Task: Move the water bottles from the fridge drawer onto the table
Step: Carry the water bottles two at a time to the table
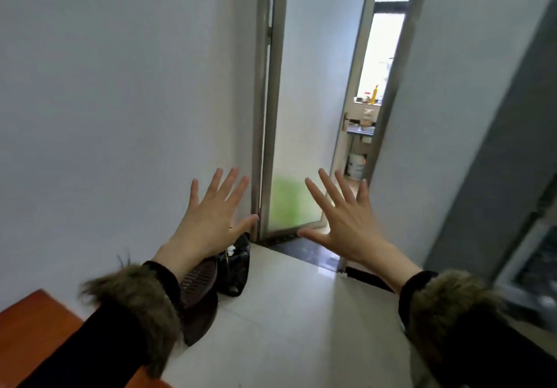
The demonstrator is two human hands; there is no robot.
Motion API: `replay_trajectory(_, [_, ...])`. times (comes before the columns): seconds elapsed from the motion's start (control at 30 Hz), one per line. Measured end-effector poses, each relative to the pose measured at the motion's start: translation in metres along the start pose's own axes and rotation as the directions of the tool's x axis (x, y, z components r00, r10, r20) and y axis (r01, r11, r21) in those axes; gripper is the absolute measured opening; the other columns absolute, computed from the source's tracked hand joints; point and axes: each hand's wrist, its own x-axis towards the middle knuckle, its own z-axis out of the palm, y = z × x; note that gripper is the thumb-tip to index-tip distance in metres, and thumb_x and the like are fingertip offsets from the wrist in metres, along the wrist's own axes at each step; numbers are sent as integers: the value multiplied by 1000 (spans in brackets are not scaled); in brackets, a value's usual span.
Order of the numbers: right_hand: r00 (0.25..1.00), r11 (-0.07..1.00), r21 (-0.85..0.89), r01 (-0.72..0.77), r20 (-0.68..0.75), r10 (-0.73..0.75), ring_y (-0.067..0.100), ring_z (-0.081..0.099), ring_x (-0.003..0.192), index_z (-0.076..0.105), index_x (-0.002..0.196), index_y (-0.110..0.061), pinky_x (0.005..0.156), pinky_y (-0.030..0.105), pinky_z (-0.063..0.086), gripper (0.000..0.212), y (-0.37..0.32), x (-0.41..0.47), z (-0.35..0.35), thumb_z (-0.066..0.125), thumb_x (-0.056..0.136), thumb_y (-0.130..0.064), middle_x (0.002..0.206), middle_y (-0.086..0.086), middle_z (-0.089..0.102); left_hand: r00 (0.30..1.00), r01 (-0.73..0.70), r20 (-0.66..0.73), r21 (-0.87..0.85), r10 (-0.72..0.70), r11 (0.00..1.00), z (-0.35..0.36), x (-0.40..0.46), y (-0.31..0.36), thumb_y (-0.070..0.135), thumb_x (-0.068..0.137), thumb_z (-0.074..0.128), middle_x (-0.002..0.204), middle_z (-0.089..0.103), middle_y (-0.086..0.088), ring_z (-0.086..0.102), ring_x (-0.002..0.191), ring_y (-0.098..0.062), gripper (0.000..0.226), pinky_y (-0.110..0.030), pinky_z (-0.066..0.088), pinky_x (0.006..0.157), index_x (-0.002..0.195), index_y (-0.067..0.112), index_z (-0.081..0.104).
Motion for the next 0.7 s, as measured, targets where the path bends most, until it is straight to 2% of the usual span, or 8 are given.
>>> replay_trajectory(0.07, [996,996,-34,-80,26,80,25,-15,144,-22,138,-36,107,53,-15,92,46,-42,-11,8,64,-82,155,-3,-18,998,-59,2,-43,60,997,6,12,56,70,81,11,155,-19,4,-18,143,-20,81,-54,-7,113,145,28,-15])
replay_trajectory(0.17, [980,979,-74,-189,52,193,27,-12,144,-14,144,-36,110,61,-8,89,109,-101,-25,31,78,-77,157,0,-15,983,-184,-27,-86,182,979,18,28,143,74,80,5,150,-24,7,-16,143,-21,80,-55,-6,112,139,28,-22])
replay_trajectory(0.2, [972,971,-94,-222,55,228,28,-11,144,-12,145,-36,109,61,-8,89,127,-119,-29,32,78,-76,157,0,-14,974,-225,-20,-87,224,970,23,33,171,75,80,5,151,-23,6,-17,143,-22,79,-55,-5,112,138,28,-24])
replay_trajectory(0.27, [951,947,-129,-294,59,303,27,-10,144,-10,145,-37,108,61,-9,90,163,-154,-36,28,76,-79,157,0,-13,954,-297,-3,-99,298,950,34,42,224,74,80,6,152,-25,5,-24,140,-21,81,-55,-7,112,139,28,-25])
replay_trajectory(0.33, [922,919,-148,-365,80,379,26,-15,144,-12,145,-37,109,60,-10,90,195,-184,-39,30,77,-78,157,0,-15,930,-365,0,-103,367,925,43,51,270,73,71,-4,150,-26,6,-28,136,-19,85,-53,-7,112,141,28,-23])
replay_trajectory(0.53, [826,824,-189,-535,88,557,23,-16,144,-14,145,-36,110,60,-9,87,289,-260,-37,33,81,-73,157,-2,-15,846,-525,-3,-180,533,832,76,84,406,71,67,-7,156,-17,4,-20,142,-23,88,-53,-7,113,143,28,-20])
replay_trajectory(0.7, [741,743,-228,-629,113,662,22,-17,143,-18,143,-37,110,57,-10,88,366,-301,-13,28,79,-76,156,-4,-17,782,-607,-13,-247,623,756,118,117,500,74,70,-6,148,-29,7,-29,135,-18,85,-48,-14,109,142,31,-22])
